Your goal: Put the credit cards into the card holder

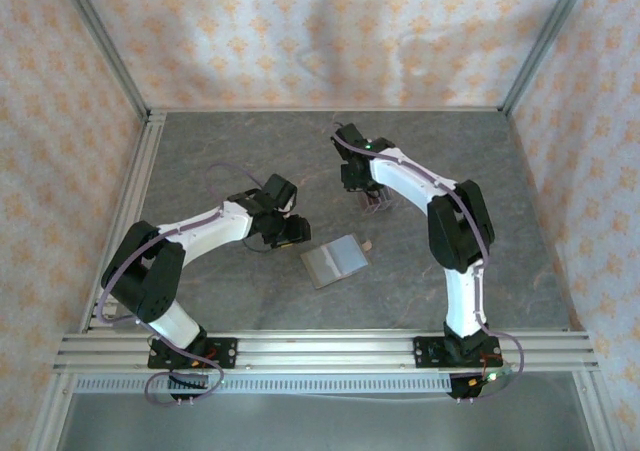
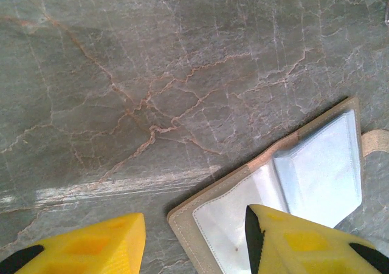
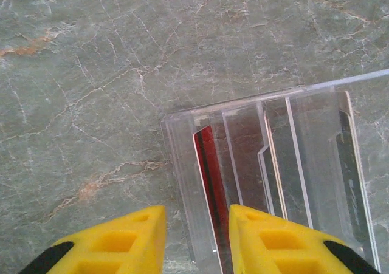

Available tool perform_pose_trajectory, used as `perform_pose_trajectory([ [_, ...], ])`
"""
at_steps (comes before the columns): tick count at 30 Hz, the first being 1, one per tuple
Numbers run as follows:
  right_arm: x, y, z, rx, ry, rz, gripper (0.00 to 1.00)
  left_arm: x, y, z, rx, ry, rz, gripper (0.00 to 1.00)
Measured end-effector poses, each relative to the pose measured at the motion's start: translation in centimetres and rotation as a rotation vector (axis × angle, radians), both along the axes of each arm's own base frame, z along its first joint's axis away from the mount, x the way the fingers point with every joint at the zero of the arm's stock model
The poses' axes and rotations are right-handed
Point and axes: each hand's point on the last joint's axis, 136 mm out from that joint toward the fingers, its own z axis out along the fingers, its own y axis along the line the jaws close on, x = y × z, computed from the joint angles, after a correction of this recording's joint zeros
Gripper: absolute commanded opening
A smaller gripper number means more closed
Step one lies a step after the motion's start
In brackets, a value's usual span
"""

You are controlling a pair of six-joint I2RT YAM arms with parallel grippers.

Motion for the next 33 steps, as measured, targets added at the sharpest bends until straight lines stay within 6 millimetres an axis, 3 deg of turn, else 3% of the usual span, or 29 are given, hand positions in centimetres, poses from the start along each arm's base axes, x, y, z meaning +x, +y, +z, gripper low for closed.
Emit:
perform_pose_trajectory([
  [8, -0.2, -0.4, -1.8, -0.045, 0.040, 0.005, 0.29, 0.1, -0.1, 0.0, -0.003, -0.004, 0.000, 0.48],
  [17, -0.1, -0.4, -2.2, -0.060, 0.049, 0.019, 0.13, 0.1, 0.0, 0.0, -0.002, -0.003, 0.001, 0.48],
  [27, 0.1, -0.7, -1.7, -0.084, 0.043, 0.038, 0.01, 0.2, 0.1, -0.6, 0.014, 0.004, 0.008, 0.48],
  [33, 0.5, -0.6, -0.7, -0.085, 0.020, 0.042, 0.00, 0.4, 0.0, -1.4, 0.026, 0.024, 0.008, 0.50],
])
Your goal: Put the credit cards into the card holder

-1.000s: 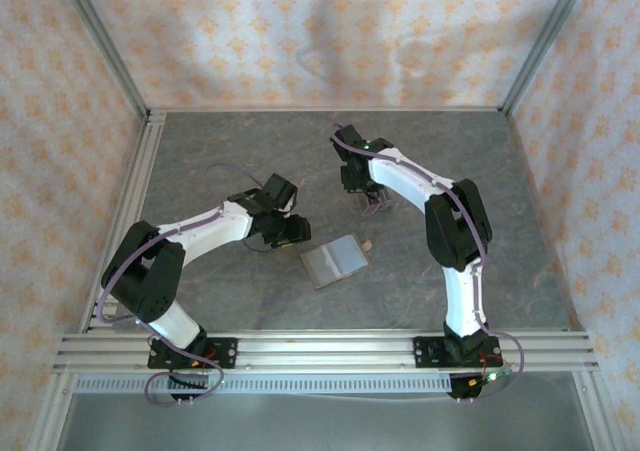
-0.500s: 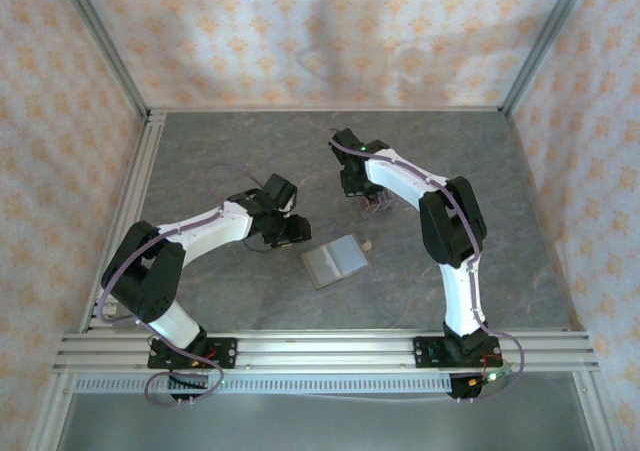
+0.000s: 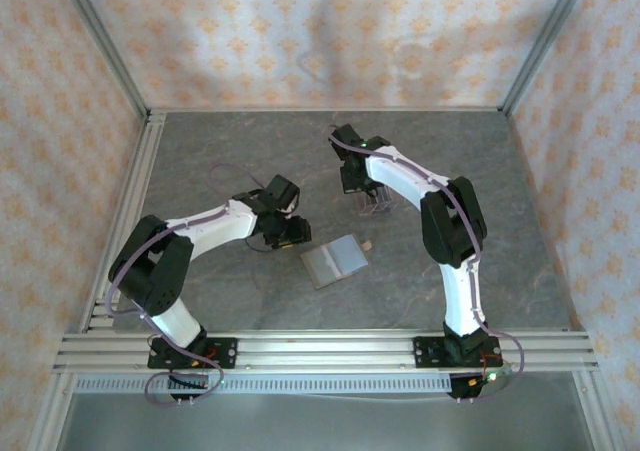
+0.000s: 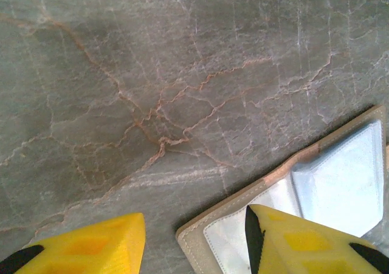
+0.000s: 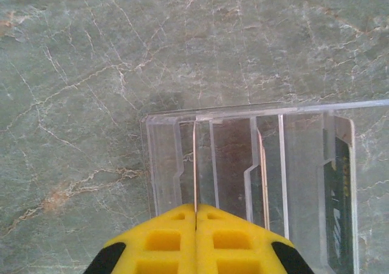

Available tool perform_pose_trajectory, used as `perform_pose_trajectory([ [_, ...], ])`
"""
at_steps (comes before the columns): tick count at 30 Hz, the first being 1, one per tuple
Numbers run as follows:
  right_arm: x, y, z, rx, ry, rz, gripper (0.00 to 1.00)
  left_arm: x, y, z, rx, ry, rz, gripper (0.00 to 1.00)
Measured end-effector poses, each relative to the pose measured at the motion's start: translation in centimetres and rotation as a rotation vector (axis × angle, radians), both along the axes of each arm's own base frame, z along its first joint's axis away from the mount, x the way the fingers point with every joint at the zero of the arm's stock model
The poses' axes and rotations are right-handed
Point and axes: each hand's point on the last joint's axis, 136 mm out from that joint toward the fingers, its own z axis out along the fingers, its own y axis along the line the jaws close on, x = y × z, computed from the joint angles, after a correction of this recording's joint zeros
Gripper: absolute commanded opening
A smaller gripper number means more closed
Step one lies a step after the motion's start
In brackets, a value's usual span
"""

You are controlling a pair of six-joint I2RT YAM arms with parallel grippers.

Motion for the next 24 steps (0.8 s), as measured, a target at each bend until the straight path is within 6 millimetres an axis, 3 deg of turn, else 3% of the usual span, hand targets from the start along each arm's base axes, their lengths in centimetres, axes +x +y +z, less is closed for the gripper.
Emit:
perform_pose_trajectory([
  [3, -0.3, 0.3, 1.4, 0.016, -0.024, 0.008, 0.00, 0.4, -0.4, 0.3, 0.000, -0.008, -0.004, 0.53],
  [6, -1.6, 1.2, 4.8, 0.083, -0.095, 0.046, 0.00, 0.3, -1.1, 0.8, -0.002, -0.019, -0.026, 0.54],
  [10, -5.9, 3.1, 9.8, 0.294, -0.189, 0.131, 0.00, -0.4, -2.7, 1.1, 0.008, -0.029, -0.072, 0.53],
  [13, -8.3, 4.0, 11.3, 0.449, -0.219, 0.174, 0.00, -1.2, -3.6, 0.6, 0.022, -0.020, -0.105, 0.53],
  [16, -10.4, 4.5, 9.1, 0.540, -0.171, 0.198, 0.00, -2.0, -4.0, 0.0, 0.043, -0.003, -0.126, 0.52],
  [21, -14.0, 4.8, 3.3, 0.609, -0.017, 0.215, 0.00, -2.8, -4.2, -0.8, 0.076, 0.011, -0.144, 0.49],
  [24, -15.2, 5.2, 1.9, 0.655, 0.027, 0.228, 0.00, -2.9, -3.9, -1.2, 0.102, 0.014, -0.137, 0.47],
])
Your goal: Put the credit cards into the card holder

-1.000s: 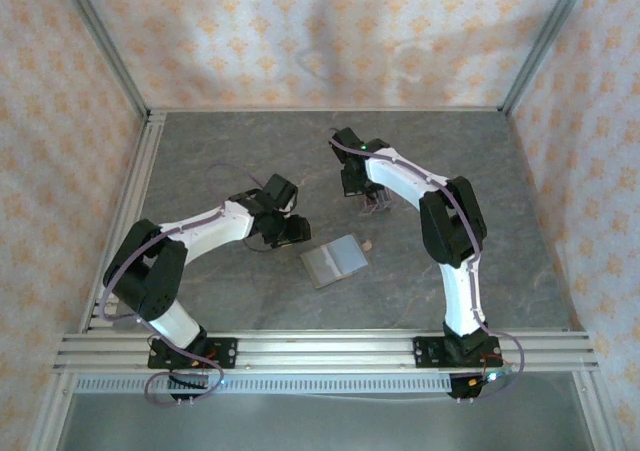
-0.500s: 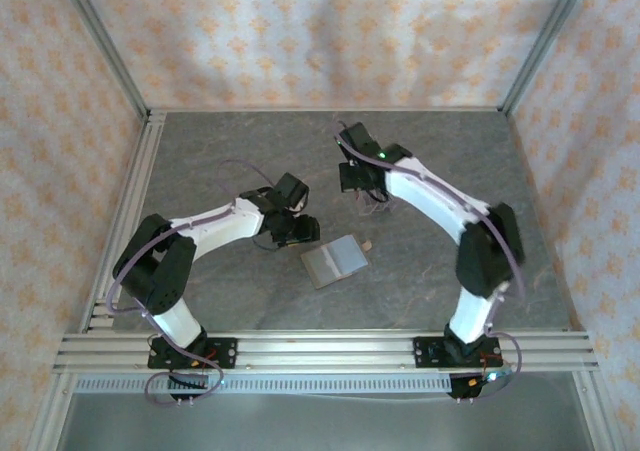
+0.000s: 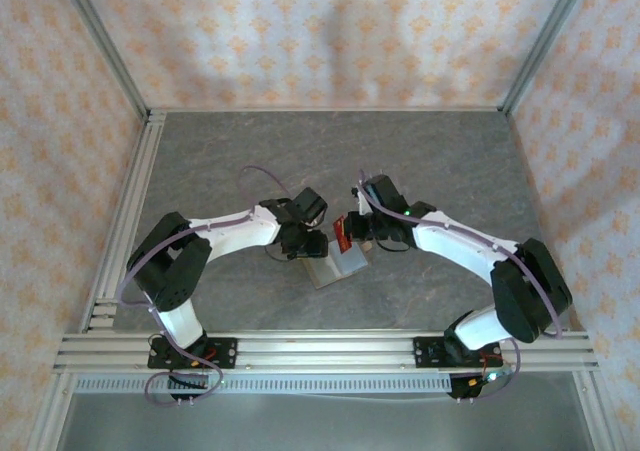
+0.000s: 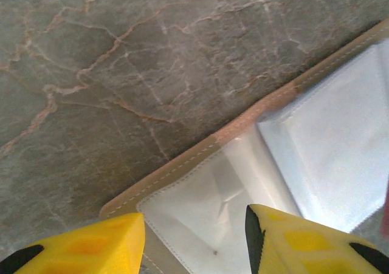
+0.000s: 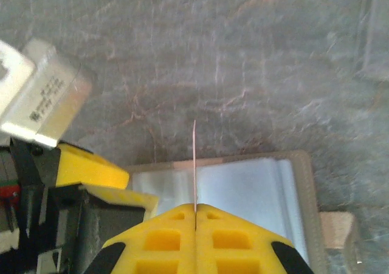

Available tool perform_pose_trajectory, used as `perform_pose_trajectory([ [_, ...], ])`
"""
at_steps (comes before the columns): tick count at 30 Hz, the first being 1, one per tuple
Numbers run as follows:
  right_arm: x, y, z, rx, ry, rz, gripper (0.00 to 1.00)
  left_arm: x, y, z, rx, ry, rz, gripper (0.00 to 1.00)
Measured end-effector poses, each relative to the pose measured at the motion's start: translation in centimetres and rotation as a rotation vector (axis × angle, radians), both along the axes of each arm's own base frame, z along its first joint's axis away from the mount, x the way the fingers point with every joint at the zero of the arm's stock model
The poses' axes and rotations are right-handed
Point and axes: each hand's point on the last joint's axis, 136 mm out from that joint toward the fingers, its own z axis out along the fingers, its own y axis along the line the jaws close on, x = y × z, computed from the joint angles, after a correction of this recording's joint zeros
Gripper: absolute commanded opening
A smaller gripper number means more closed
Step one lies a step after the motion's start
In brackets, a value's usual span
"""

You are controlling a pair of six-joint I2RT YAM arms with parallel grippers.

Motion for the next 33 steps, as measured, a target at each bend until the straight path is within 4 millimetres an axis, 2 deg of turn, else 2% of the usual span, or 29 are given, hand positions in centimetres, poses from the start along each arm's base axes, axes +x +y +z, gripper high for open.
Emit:
perform_pose_trajectory([
  [9, -1.0, 0.9, -1.3, 0.101, -0.009, 0.036, 0.00, 0.0, 0.8, -1.0, 0.047, 0.009, 0.029, 0.45],
  [33, -0.5, 1.5, -3.6, 0.128, -0.028, 0.038, 0.00, 0.0, 1.0, -1.3, 0.080, -0.003, 0.026, 0.43],
])
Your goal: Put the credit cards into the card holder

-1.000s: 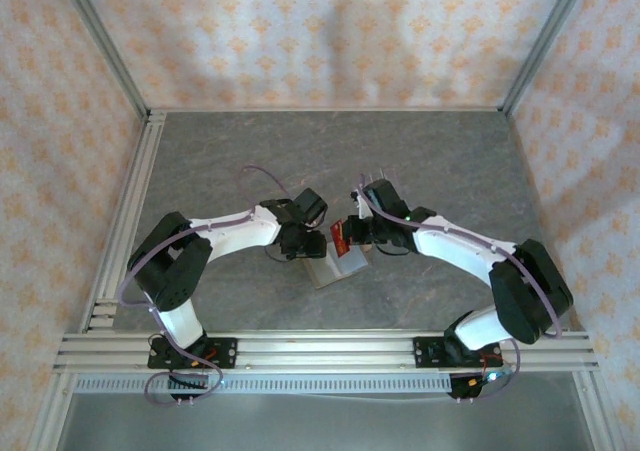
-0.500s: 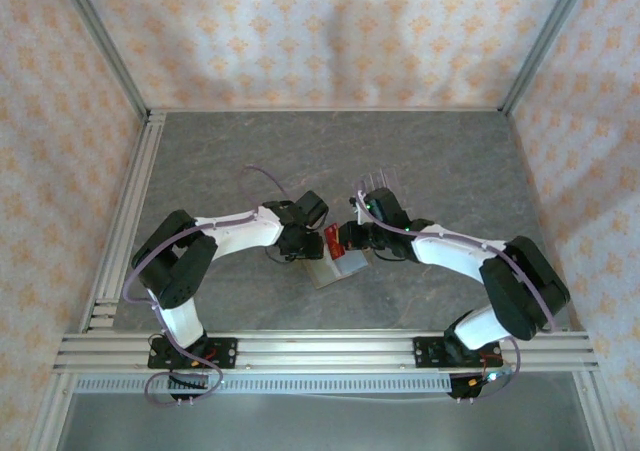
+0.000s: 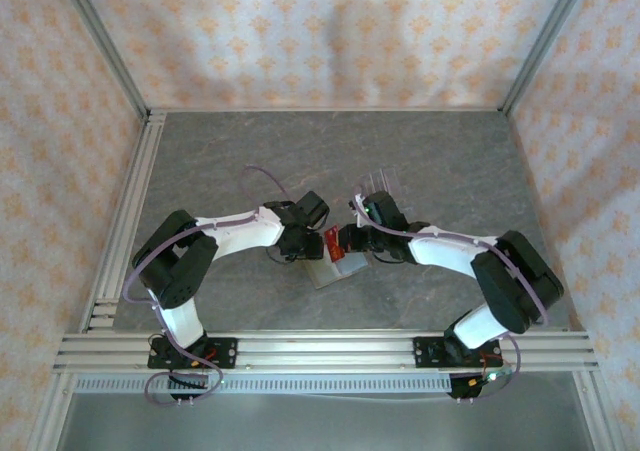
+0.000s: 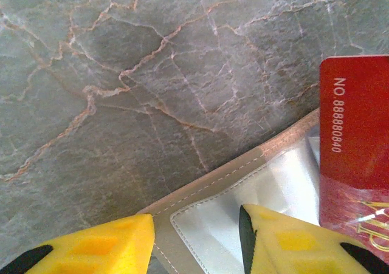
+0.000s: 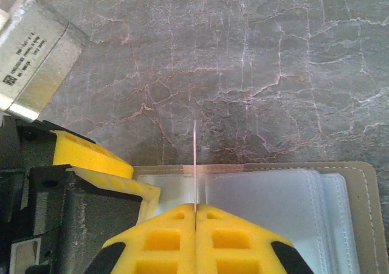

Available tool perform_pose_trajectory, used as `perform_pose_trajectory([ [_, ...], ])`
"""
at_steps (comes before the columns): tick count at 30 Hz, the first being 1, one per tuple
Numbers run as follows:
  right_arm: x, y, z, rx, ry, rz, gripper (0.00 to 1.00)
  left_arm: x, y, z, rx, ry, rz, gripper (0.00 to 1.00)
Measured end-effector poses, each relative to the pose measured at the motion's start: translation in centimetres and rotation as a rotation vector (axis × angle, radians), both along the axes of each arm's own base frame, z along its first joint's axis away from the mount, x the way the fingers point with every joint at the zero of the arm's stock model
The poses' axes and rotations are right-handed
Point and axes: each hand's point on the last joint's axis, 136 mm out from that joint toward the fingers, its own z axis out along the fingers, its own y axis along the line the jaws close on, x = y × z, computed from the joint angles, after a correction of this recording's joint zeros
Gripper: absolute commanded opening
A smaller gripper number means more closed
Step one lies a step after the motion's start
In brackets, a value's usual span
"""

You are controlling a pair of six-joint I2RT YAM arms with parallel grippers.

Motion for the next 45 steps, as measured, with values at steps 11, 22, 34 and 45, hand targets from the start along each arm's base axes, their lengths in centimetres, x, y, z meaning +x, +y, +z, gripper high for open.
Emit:
perform_pose_trajectory([
  [11, 0.0, 0.6, 0.0, 0.076, 0.036, -0.006, 0.00, 0.0, 0.0, 0.0, 0.000, 0.000, 0.000, 0.43],
  [22, -0.9, 0.8, -0.5, 0.121, 0.106, 0.012, 0.00, 0.0, 0.0, 0.0, 0.000, 0.000, 0.000, 0.43],
  [34, -3.4, -0.6, -1.6, 0.045, 0.205, 0.035, 0.00, 0.0, 0.1, 0.0, 0.003, -0.001, 0.001, 0.44],
  [45, -3.7, -0.4, -2.1, 0.000, 0.225, 0.067, 0.00, 0.0, 0.1, 0.0, 0.003, -0.002, 0.001, 0.44],
])
